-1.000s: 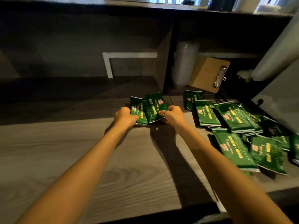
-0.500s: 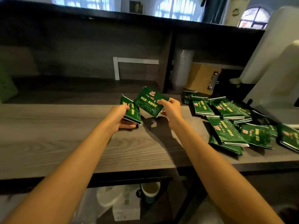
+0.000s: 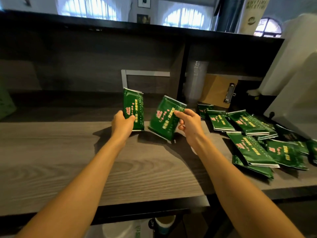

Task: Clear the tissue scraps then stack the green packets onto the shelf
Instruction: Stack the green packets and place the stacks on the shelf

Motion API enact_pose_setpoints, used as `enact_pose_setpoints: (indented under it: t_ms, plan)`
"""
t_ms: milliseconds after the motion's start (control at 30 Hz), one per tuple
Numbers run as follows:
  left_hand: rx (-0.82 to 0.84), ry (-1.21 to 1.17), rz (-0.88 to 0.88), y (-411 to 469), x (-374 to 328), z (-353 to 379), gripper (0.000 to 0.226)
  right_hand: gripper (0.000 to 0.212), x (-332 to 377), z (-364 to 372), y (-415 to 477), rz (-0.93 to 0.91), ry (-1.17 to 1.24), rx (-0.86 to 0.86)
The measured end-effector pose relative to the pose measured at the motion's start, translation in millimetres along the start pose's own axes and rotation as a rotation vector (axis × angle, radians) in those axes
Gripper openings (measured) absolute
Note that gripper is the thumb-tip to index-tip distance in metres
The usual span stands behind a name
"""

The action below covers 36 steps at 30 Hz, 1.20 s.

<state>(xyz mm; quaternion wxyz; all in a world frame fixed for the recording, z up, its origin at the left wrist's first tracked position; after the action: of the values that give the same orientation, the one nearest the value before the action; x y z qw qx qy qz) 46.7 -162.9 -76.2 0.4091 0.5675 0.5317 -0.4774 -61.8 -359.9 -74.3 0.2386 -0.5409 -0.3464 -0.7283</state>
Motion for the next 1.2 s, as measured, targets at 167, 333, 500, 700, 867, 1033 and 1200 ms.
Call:
enact_pose_setpoints:
  t_ms: [167,333,500,700,867,1033,1200]
  plan:
    - [0.147,-0.104,-0.039,-5.5,0.0,12.3,0.019,0.003,5.6,3.8,-1.5,-0.074,-0.073,0.056]
    - [0.274,-0.116,-0.054,-18.1,-1.4,23.4,0.016,0.012,8.7,8.9,-4.6,-0.122,-0.147,0.110]
    - [0.383,-0.138,0.008,-35.9,-3.6,31.2,0.015,0.005,13.7,15.7,-10.5,-0.179,-0.194,0.148]
    - [0.486,-0.055,0.094,-45.1,-2.7,35.1,0.038,0.007,16.2,21.4,-20.1,-0.196,-0.146,0.187]
    - [0.468,-0.003,0.132,-47.0,-2.5,34.5,0.033,0.011,16.1,24.0,-27.3,-0.155,-0.156,0.206]
    - [0.463,-0.066,-0.059,-40.6,10.6,35.2,0.047,0.015,22.5,-10.5,-20.9,-0.156,-0.617,0.001]
    - [0.582,-0.123,-0.152,-58.3,9.5,57.1,0.047,0.041,41.8,-65.4,-34.6,-0.145,-1.427,-0.021]
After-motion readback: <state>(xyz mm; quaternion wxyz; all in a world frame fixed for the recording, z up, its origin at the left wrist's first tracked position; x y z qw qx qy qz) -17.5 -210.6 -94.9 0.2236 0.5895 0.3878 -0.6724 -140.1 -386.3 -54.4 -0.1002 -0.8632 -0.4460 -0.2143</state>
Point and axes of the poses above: each hand's wrist, its own y-axis towards the middle knuckle, its own z-axis out of the palm, x = y × z, the point moved 7 cm from there along y, towards the middle knuckle, and after that the axes turned 10 degrees about -z, right-handed, at the moved point
